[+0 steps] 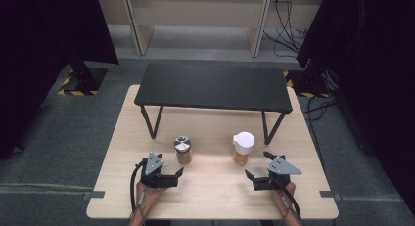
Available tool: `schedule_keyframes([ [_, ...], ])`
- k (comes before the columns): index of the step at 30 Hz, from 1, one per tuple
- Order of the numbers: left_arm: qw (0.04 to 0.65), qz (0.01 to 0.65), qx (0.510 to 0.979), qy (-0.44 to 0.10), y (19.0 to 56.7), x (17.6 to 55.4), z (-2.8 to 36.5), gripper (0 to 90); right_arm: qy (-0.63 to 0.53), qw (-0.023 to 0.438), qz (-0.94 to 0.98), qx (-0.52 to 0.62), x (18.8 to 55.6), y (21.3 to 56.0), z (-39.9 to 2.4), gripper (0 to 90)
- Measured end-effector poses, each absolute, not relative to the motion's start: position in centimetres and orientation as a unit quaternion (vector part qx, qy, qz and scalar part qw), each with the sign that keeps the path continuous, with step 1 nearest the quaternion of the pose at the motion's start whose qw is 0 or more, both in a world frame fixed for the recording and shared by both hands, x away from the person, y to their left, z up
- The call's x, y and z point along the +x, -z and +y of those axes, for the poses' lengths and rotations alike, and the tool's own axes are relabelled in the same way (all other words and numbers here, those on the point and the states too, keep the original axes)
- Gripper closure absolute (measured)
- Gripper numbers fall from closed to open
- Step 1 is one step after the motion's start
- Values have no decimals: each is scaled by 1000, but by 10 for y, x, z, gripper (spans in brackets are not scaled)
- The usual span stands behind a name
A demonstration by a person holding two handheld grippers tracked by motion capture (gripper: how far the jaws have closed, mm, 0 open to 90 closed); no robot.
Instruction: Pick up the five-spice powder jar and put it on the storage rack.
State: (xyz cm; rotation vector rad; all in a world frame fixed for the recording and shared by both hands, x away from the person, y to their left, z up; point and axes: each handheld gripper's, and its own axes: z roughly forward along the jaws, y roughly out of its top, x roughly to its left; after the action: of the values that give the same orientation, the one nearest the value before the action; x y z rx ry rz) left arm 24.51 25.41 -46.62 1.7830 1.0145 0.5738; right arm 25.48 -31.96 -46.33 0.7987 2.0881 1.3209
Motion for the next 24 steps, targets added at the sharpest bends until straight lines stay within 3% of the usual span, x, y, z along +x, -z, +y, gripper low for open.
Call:
schedule_keyframes([
  [15,469,419,740,-239,455,273,224,28,-487,270,778,291,255,463,-318,7],
  [24,467,422,739,-242,450,285,211,82,-488,271,778,288,254,464,-319,7],
])
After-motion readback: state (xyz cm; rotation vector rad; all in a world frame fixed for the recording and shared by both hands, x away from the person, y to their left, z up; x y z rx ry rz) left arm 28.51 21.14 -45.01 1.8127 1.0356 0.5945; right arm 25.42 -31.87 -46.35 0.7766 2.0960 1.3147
